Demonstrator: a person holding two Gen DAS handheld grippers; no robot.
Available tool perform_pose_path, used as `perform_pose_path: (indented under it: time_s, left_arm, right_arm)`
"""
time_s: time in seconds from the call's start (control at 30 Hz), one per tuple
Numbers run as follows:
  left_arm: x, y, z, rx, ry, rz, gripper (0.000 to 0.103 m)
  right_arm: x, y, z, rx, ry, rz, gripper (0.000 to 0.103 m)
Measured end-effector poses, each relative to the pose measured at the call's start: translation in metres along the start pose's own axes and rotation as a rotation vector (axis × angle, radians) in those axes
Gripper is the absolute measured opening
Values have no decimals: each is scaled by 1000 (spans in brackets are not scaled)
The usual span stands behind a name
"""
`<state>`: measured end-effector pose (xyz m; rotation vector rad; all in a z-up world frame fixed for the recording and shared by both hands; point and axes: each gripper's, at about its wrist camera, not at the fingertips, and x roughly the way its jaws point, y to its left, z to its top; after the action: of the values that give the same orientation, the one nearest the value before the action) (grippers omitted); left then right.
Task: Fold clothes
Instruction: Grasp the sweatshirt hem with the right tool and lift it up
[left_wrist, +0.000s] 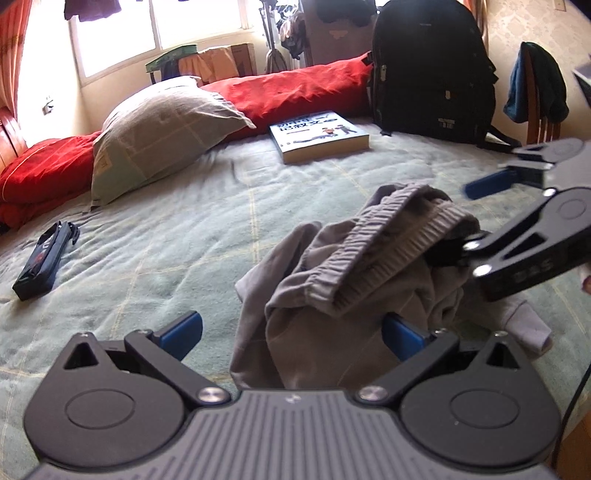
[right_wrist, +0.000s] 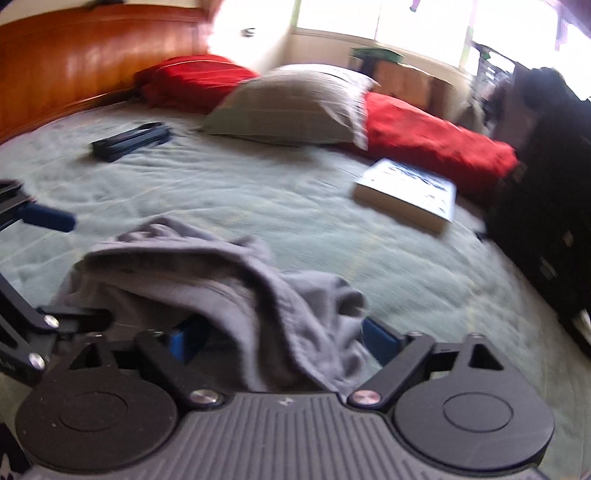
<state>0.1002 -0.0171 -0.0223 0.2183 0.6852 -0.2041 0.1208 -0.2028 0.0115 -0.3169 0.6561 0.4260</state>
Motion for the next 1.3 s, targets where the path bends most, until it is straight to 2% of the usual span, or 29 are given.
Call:
perform_pose_path:
  time_s: [0.1,0.17,0.23,0.4,0.47,0.53,0.57,0.67,0.77,0.9,1.1,1.3]
  left_arm:
    - [-4,2,-2,-5,-6,0,103]
    - [-6,5,-4,-15,-9,-4,103]
    - [-8,6,-5,-19,-9,-11,103]
    - [-9,4,-6,-11,-23,-21,103]
    - [-8,3,-6,-14,-26,-27,103]
    - [-7,3,-6,-15,-28,-31,103]
    - [-7,2,-6,-15,-29,-32,103]
    - [-7,3,-6,-18,-33,-38,103]
    - [-8,4,-6,-26,-39,-43,103]
    - [-8,4,-2,-25,-51,-49,103]
    - [-9,-2,7,-16,-73,-64,103]
    - [-9,-15,13,9,-93,-87,103]
  right_arm:
    - [8,12,10,-69,2,21,68]
    - [13,14,13,-85,13,51,53]
    - [15,13,13,-93,21,74,48]
    - [12,7,9,-104,20,75,52]
    - [11,7,8,-106,11,78,60]
    - [12,6,8,-106,7,80,59]
    - [13,5,9,-103,8,84,57]
    - [14,-1,13,-95,8,102,32]
    - [13,-5,17,-108,10,97,23]
    - [12,-19,20,-109,16,85,21]
    - [9,-68,21,20,13,29,20]
    - [-6,-110,1,99,38,-74,20]
